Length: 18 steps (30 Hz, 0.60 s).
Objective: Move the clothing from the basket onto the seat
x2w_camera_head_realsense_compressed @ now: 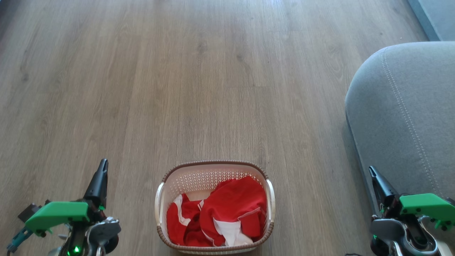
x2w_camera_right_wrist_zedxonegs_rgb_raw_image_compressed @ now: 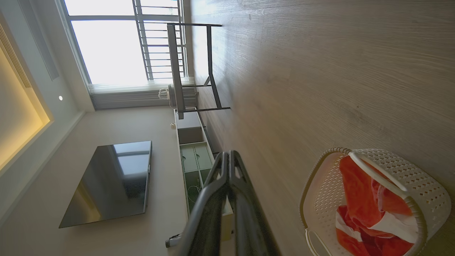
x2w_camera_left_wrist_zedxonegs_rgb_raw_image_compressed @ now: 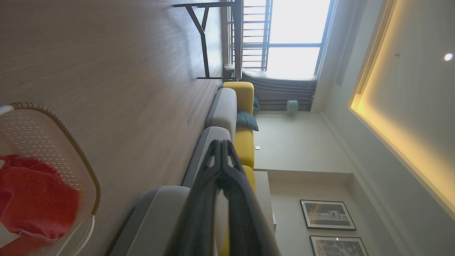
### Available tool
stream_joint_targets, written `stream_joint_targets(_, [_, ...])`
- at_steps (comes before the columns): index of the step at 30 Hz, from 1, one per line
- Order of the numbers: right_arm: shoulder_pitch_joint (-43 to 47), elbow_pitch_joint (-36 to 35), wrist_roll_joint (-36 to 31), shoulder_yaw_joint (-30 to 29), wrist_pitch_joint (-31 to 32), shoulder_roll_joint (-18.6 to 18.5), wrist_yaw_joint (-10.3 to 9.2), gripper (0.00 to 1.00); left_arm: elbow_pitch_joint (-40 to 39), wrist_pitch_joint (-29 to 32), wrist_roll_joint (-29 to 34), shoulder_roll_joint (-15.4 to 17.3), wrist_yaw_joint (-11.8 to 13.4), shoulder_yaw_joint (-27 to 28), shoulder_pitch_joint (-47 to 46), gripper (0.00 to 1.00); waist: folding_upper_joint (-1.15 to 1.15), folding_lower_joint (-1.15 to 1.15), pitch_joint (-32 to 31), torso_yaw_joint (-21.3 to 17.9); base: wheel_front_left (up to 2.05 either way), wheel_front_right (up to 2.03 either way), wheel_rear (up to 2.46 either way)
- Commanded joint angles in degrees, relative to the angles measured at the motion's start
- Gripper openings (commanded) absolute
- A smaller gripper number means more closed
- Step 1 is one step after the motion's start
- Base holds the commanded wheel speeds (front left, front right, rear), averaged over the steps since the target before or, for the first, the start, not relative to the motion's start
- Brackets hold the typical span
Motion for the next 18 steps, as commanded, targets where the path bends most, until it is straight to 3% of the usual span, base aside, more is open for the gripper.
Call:
stream_joint_targets(1, [-2.9,-2.3,0.4,1.0,0.4,-0.4,0.40,0.00,-2.0,0.2,-0.3,0.3,-0.4,2.1,-3.3,0.00,0.00,0.00,0.0,0.0,0.00,0.00,0.00])
stream_joint_targets(3, [-2.9,-2.3,0.4,1.0,0.4,-0.4,0.40,0.00,-2.0,0.2,-0.3,0.3,-0.4,2.1,-3.3,0.00,0.00,0.00,0.0,0.0,0.00,0.00,0.00])
stream_joint_targets(4, [0.0,0.2,0.0,0.0,0.0,0.0,0.00,1.00,0.3,0.0,0.0,0.0,0.1,0.0,0.0,1.00,0.00,0.00,0.0,0.0,0.00,0.00,0.00])
stream_joint_targets(8, [1.4,3.5,0.0,0.4,-0.1,0.3,-0.01,1.00,3.5,-0.1,0.0,-0.2,0.1,-0.2,2.0,1.00,0.00,0.00,0.0,0.0,0.00,0.00,0.00])
stream_joint_targets(18, [-0.7,3.3,-1.2,1.6,-1.2,-0.3,0.02,1.00,3.8,-1.7,1.3,0.1,0.0,-0.9,0.0,1.00,0.00,0.00,0.2,0.0,0.00,0.00,0.00])
